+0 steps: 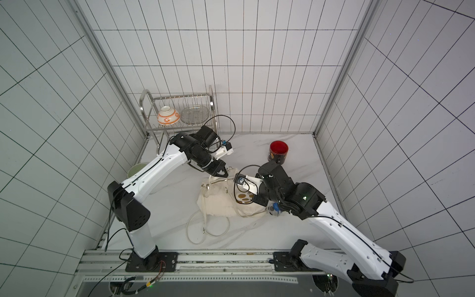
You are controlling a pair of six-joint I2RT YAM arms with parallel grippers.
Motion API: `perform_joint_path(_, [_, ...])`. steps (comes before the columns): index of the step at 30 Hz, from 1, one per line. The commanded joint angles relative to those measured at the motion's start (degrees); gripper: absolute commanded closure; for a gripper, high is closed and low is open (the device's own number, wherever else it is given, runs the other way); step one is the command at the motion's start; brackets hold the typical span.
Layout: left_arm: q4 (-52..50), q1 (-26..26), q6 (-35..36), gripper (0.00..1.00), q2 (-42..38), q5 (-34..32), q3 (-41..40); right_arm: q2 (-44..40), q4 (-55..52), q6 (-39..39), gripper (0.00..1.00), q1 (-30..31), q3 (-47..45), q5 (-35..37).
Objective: Remove the decoration from the bag
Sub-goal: Place the decoration item at the center of the board, then place the bag at the center of the board.
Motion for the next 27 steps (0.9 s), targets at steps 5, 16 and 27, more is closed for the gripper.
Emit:
perform_joint_path(5, [17.96, 5.29, -6.01, 1.00, -13.01, -12.59, -13.87, 2.37, -0.12, 18.40, 0.76, -13.38, -5.92, -11.02])
perform_joint_path(16, [34.24, -0.87, -11.31, 1.00, -15.28, -2.76, -27.10, 3.21, 12.29, 20.42, 0.52, -18.93, -10.22, -21.35])
perform_joint_path(27, [35.83, 1.35, -15.75, 0.35, -10.30, -7.13, -37.68, -1.30, 28.65, 35.32, 0.13, -31.39, -23.14, -2.45])
